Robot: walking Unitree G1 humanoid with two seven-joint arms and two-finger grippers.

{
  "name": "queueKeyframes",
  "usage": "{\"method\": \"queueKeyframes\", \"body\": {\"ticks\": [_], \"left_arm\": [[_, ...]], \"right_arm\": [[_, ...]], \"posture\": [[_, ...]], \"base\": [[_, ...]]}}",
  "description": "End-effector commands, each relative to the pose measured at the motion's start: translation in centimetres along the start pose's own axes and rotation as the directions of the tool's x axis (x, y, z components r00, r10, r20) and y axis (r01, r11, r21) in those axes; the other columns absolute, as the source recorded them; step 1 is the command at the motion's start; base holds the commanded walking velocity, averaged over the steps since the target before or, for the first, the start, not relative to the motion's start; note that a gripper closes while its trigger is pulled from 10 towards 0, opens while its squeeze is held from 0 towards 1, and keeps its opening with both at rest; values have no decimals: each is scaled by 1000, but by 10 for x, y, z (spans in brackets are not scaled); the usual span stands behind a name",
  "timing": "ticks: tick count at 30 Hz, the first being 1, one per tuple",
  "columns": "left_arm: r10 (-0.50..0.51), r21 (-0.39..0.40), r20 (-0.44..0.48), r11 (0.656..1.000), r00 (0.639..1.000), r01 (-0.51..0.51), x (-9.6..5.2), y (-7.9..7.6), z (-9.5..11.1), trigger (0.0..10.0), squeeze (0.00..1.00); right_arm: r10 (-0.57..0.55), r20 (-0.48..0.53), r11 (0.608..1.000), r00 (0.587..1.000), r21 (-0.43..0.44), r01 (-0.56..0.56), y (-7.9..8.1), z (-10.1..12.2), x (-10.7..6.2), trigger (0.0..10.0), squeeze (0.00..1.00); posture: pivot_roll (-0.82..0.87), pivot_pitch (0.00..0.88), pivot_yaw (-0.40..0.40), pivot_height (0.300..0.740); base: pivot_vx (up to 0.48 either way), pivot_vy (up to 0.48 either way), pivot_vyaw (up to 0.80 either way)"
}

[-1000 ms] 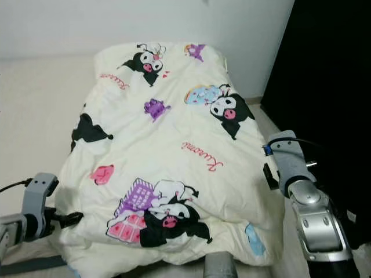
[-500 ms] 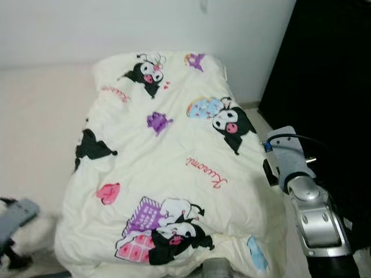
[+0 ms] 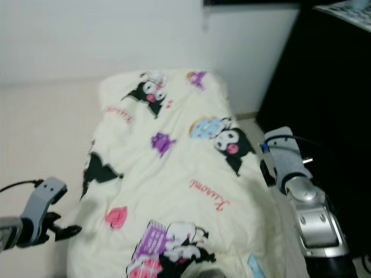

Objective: Clean up the room

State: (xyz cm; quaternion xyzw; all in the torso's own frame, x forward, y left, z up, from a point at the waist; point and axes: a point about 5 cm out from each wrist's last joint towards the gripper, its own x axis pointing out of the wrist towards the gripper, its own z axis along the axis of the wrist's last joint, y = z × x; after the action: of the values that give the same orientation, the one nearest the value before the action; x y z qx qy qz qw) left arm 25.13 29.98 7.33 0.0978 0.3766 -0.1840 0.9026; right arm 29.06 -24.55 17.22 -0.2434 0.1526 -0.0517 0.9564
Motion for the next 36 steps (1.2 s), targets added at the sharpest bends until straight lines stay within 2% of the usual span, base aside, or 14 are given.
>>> {"method": "queueKeyframes", "body": {"ticks": [1,4,6,10,15,20,23,24,26,27,28,29,31,36], "left_arm": [[7,-80,-17,997,1000,-8,8,-4,-15,10000,0],[58,-110,-16,992,998,-60,18,-4,-21,10000,0],[126,-205,-13,971,992,-126,30,-6,-31,10000,0],[154,-238,-24,959,988,-155,36,-7,-38,10000,0],[233,-272,-207,919,950,-285,51,-30,-94,10000,0],[237,-254,-303,913,923,-318,50,-43,-123,10000,0],[248,-260,-377,897,892,-359,46,-54,-147,10000,0],[248,-260,-377,897,892,-359,46,-54,-147,10000,0],[249,-260,-420,888,873,-378,44,-63,-161,10000,0],[249,-260,-420,888,873,-378,44,-63,-161,10000,0],[239,-258,-465,884,852,-389,43,-75,-175,10000,0],[239,-258,-465,884,852,-389,43,-75,-175,10000,0],[232,-290,-502,862,833,-415,42,-87,-186,10000,0],[228,-312,-515,848,826,-428,41,-91,-190,10000,0]], "right_arm": [[19,-22,1000,1000,-8,-19,6,-7,1,10000,0],[32,-32,999,999,-7,-32,11,-11,2,10000,0],[55,-53,998,997,7,-55,19,-18,4,10000,0],[68,-65,998,996,3,-68,24,-22,4,10000,0],[143,-132,989,981,-26,-147,56,-47,5,10000,0],[178,-227,983,958,-11,-185,73,-77,5,10000,0],[188,-343,981,920,19,-194,88,-118,3,10000,0],[188,-343,981,920,19,-194,88,-118,3,10000,0],[193,-429,981,883,65,-182,99,-149,-1,10000,0],[193,-429,981,883,65,-182,99,-149,-1,10000,0],[211,-515,977,831,139,-162,112,-180,-10,10000,0],[211,-515,977,831,139,-162,112,-180,-10,10000,0],[246,-574,965,781,218,-143,126,-202,-21,10000,0],[263,-594,959,760,248,-138,131,-209,-26,10000,0]], "posture": [[-162,123,-22,704],[-162,123,-22,714],[-165,121,-23,724],[-166,119,-22,728],[-175,117,-26,733],[-172,115,-26,733],[-171,109,-28,733],[-171,109,-28,733],[-169,105,-29,733],[-169,105,-29,733],[-164,101,-29,733],[-164,101,-29,733],[-159,94,-29,733],[-157,90,-30,733]], "base": [[-480,0,0],[-360,0,0],[0,0,0],[0,0,0],[0,0,0],[0,0,0],[0,0,0],[0,0,0],[0,0,0],[0,0,0],[0,0,0],[0,0,0],[-156,0,0],[-325,0,0]]}}
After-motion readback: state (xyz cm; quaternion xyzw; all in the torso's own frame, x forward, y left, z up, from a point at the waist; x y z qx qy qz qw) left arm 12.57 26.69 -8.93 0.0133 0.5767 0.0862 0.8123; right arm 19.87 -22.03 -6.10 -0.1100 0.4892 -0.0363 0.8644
